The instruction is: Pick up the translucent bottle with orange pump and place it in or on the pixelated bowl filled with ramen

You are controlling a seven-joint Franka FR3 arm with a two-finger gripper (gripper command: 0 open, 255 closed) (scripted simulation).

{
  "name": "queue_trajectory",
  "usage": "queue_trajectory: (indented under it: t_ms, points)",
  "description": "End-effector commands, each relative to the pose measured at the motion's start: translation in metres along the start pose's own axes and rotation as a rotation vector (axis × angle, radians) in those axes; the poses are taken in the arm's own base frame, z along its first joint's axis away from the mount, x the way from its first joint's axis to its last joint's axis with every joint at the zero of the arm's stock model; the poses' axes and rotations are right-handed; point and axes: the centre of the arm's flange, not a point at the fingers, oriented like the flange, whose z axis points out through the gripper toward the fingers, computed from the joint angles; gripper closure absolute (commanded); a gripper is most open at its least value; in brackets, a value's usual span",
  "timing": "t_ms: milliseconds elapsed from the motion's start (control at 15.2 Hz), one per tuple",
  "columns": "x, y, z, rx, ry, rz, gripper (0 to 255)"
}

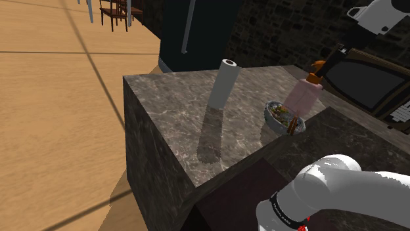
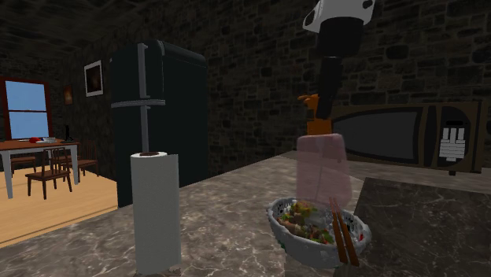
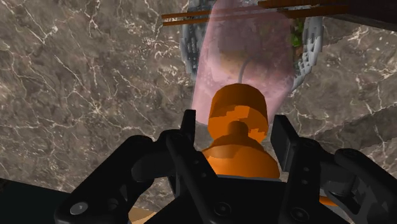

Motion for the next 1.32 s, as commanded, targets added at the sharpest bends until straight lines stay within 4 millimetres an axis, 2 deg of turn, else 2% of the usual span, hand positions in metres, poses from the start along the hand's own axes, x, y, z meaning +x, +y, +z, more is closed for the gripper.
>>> queue_trajectory:
  t_ms: [0, 330, 396, 726, 990, 1254]
  points:
    - [0.000, 0.000, 0.002, 0.000, 0.000, 0.000, 255]
    - [0.000, 0.000, 0.002, 0.000, 0.000, 0.000, 255]
    - [0.000, 0.000, 0.002, 0.000, 0.000, 0.000, 0]
    - [0.000, 0.000, 0.002, 0.000, 0.000, 0.000, 0]
    - [0.000, 0.000, -0.048, 0.000, 0.000, 0.000, 0]
    - [0.000, 0.000, -0.048, 0.000, 0.000, 0.000, 0]
